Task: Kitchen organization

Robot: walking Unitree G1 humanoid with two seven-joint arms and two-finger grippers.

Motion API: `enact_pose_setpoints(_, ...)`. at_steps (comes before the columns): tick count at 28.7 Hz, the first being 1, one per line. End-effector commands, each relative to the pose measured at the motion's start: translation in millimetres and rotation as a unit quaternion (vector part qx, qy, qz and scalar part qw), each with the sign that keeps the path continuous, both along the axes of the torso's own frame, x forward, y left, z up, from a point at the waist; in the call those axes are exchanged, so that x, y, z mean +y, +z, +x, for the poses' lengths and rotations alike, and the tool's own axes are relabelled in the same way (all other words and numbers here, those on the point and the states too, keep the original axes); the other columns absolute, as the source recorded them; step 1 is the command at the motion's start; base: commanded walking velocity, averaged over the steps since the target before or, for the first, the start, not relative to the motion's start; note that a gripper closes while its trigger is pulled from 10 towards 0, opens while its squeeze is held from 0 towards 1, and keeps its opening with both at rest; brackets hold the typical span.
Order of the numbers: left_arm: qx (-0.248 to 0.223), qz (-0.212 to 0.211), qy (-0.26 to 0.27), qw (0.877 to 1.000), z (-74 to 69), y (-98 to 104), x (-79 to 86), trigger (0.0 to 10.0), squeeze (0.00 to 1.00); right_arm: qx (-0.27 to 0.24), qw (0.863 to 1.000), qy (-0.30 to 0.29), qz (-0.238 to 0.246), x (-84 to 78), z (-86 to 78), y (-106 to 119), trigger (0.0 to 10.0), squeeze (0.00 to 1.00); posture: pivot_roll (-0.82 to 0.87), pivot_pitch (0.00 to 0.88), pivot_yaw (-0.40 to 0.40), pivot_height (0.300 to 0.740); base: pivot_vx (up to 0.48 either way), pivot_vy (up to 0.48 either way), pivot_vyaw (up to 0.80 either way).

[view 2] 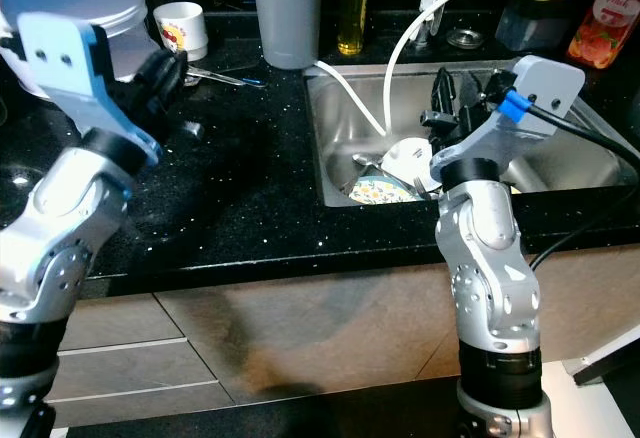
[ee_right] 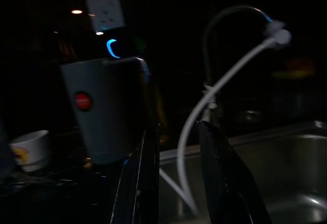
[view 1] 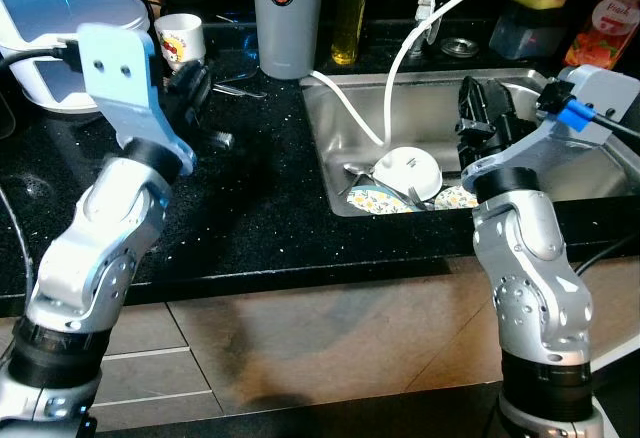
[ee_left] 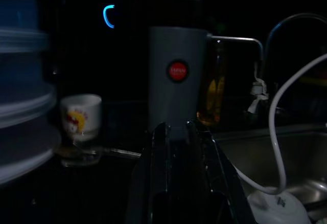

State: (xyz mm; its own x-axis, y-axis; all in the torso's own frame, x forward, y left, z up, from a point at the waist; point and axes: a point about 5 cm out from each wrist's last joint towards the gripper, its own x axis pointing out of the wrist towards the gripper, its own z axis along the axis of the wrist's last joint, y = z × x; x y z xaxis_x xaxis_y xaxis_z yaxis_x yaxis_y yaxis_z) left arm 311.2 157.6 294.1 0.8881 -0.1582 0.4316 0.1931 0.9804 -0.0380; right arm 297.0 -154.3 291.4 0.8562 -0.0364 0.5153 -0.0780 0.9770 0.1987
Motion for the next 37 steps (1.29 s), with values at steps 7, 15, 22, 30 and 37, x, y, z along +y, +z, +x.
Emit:
enact_pose_setpoints(7,-0.011,0.046,0.03,0.998,3.1,-7.4,-16.3,10.0,0.0,0.015,1.0,-0.014,0.012,0.0,6.3,-6.4,10.0,0.0,0.08,0.0,-0.024,0.74,0.0,0.0,0.0)
enact_pose_setpoints(15,-0.02,0.039,0.02,0.999,7.5,-4.4,-27.2,10.0,0.0,0.023,0.999,-0.038,0.03,-12.3,8.9,-6.6,10.0,0.0,0.06,0.0,-0.033,0.74,0.0,0.0,0.0)
enact_pose_setpoints(22,-0.023,0.035,0.017,0.999,7.4,-5.2,-31.0,10.0,0.0,0.028,0.998,-0.046,0.033,-15.1,9.6,-9.0,10.0,0.0,0.06,0.0,-0.034,0.74,0.0,0.0,0.0)
enact_pose_setpoints(30,-0.025,0.046,0.023,0.998,6.7,-9.3,-36.6,10.0,0.0,0.028,0.998,-0.04,0.034,-13.1,10.8,-9.3,10.0,0.0,0.06,0.0,-0.034,0.74,0.0,0.0,0.0)
enact_pose_setpoints(37,-0.02,0.064,0.046,0.997,11.0,-12.2,-32.2,10.0,0.0,0.029,0.998,-0.043,0.033,-14.9,10.8,-9.5,10.0,0.0,0.06,0.0,-0.038,0.74,0.0,0.0,0.0)
